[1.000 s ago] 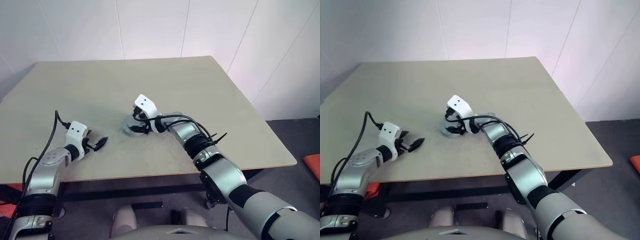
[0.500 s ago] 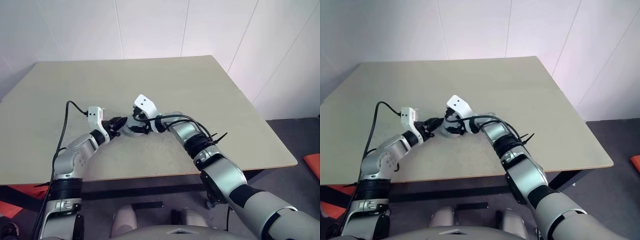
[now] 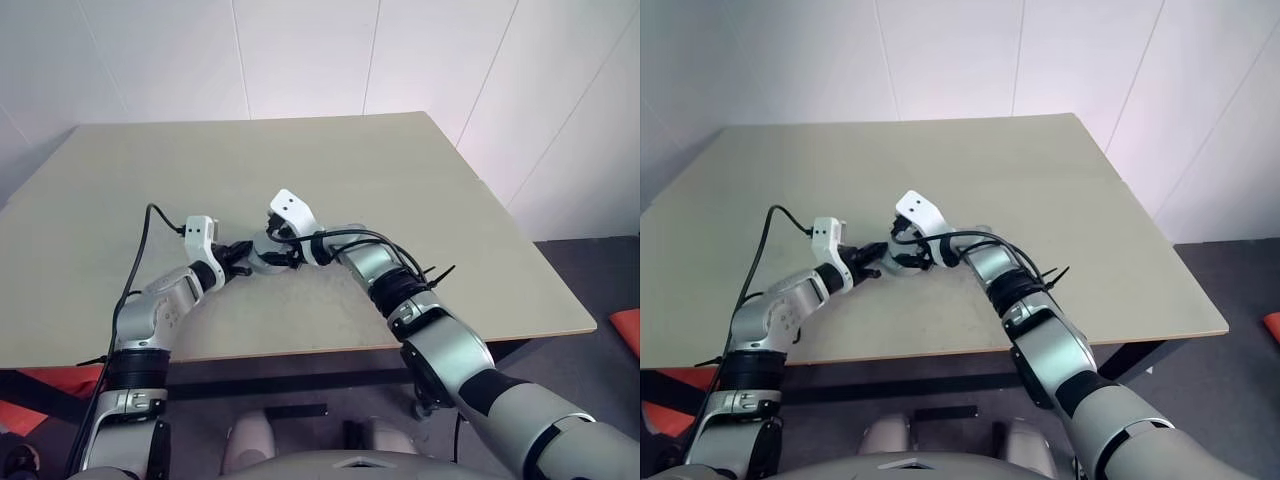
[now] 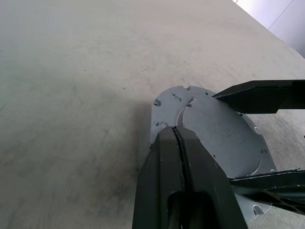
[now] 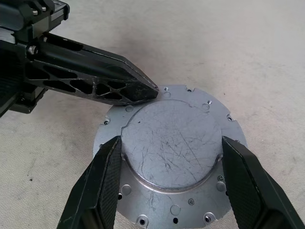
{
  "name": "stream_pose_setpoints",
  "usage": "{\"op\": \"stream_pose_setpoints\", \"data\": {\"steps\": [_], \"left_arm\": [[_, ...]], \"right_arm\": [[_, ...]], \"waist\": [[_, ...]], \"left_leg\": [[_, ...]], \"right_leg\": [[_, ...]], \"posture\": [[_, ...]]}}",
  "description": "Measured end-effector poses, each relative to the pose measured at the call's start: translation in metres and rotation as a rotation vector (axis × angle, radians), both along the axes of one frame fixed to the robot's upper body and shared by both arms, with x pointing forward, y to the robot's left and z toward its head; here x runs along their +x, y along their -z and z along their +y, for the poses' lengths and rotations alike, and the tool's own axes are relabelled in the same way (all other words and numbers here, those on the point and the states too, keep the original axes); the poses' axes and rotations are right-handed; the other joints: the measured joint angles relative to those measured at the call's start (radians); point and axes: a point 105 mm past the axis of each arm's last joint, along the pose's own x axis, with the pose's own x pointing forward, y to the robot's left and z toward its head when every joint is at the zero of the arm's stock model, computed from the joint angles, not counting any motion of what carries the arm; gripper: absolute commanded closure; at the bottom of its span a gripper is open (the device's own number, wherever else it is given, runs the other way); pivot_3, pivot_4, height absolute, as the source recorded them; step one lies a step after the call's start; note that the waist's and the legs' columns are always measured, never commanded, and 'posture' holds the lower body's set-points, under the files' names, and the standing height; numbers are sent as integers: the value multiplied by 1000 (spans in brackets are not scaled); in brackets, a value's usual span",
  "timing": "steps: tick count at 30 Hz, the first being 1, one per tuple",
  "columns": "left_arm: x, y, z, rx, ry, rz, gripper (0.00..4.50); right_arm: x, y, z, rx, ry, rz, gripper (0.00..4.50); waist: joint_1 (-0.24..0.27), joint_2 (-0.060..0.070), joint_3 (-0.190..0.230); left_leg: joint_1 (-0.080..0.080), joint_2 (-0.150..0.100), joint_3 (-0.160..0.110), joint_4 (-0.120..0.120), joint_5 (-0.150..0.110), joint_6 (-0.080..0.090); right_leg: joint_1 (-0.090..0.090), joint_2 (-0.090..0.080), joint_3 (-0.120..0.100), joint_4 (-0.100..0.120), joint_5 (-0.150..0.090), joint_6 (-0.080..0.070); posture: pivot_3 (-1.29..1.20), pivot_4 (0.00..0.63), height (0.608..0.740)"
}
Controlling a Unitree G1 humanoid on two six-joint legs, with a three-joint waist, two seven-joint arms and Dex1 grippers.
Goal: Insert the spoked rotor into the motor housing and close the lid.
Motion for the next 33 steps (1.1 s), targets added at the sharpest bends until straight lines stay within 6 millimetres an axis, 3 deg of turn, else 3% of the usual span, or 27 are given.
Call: {"op": "stream_pose_setpoints", "data": {"steps": [3, 10, 17, 20, 26, 29, 33], "left_arm": [[-2, 1, 0, 1, 2, -1, 4500], [-8, -2, -3, -19, 33, -8, 4500], [-9, -1, -4, -24, 42, -6, 4500], [-9, -1, -4, -23, 43, -6, 4500], [-9, -1, -4, -20, 47, -14, 4500], [-9, -2, -4, -18, 47, -20, 4500], [-8, -2, -3, -11, 44, -28, 4500]], "right_arm": [[2, 0, -4, 7, 13, 3, 62], [-1, -10, -14, 53, 26, 40, 24], [2, -53, -44, 250, 136, 143, 24], [0, -47, -58, 291, 207, 262, 24], [-3, -16, -86, 324, 427, 558, 24], [-5, -4, -87, 362, 522, 698, 24], [-3, -7, -77, 434, 578, 829, 24]], "waist": [[0, 0, 0], [5, 0, 0], [17, 0, 0], [18, 0, 0], [17, 0, 0], [16, 0, 0], [16, 1, 0]], "left_leg": [[0, 0, 0, -1, 0, 0], [-5, 0, 0, -4, 0, 0], [-5, -1, 2, -8, 0, 1], [-5, -1, 2, -8, 0, 1], [-5, -1, 2, -8, 0, 0], [-5, -1, 2, -8, 2, -3], [-4, -1, 2, -8, 2, -3]], "right_leg": [[0, 0, 0, -2, 0, 0], [-1, 0, 0, -6, 0, 0], [-1, 0, 0, -8, 2, -3], [0, 0, 0, -9, 2, -2], [0, 0, 0, -9, -1, 3], [-1, 0, 0, -8, -1, 3], [-1, 0, 0, -8, -2, 3]], "posture": [[0, 0, 740], [0, 0, 740], [0, 0, 740], [0, 0, 740], [0, 0, 740], [0, 0, 740], [0, 0, 740]]}}
